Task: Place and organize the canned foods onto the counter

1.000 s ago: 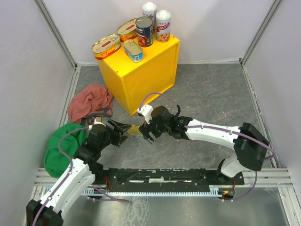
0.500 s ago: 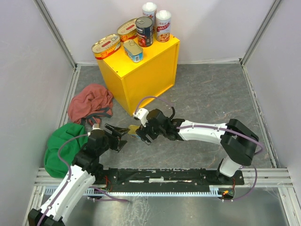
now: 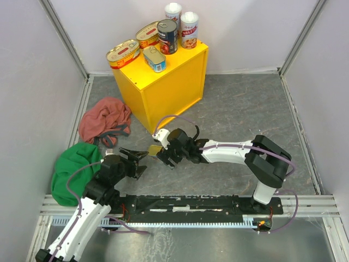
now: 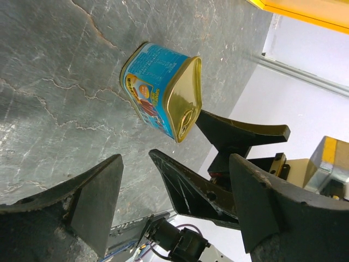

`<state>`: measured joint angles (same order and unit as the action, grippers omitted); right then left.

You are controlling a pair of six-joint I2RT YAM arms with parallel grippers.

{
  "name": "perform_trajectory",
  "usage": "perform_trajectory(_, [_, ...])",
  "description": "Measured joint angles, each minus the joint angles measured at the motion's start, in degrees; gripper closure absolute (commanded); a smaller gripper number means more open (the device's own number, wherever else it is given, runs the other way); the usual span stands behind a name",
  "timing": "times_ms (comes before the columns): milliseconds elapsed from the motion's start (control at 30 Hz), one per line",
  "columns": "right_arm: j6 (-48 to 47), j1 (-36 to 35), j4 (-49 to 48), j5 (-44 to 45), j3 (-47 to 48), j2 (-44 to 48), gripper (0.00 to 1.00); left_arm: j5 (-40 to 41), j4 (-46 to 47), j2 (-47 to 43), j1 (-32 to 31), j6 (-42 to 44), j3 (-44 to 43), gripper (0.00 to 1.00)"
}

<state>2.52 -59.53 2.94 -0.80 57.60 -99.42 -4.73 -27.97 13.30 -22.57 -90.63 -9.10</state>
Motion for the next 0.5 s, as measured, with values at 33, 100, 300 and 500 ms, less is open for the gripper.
perform_trajectory(33, [-0.15, 0.0, -0.11, 0.07, 0.02, -0.35, 0.1, 0.11, -0.28, -0.37, 0.0, -0.17, 0.02, 0.15])
perform_trajectory(100, [-0.52, 0.0, -0.57, 0.35, 0.02, -1.07, 0.1, 0.2, -1.05, -1.01, 0.0, -0.48, 0.07, 0.15])
perform_trajectory(300, [-1.44, 0.0, -1.99, 0.76, 0.28, -3.13, 0.11, 0.24, -3.48, -1.7, 0.0, -0.52, 0.07, 0.15])
perform_trajectory(500, [-1.86, 0.0, -3.72, 0.79, 0.46, -5.11, 0.13, 0.66, -6.21, -3.19, 0.0, -0.52, 0.04, 0.15])
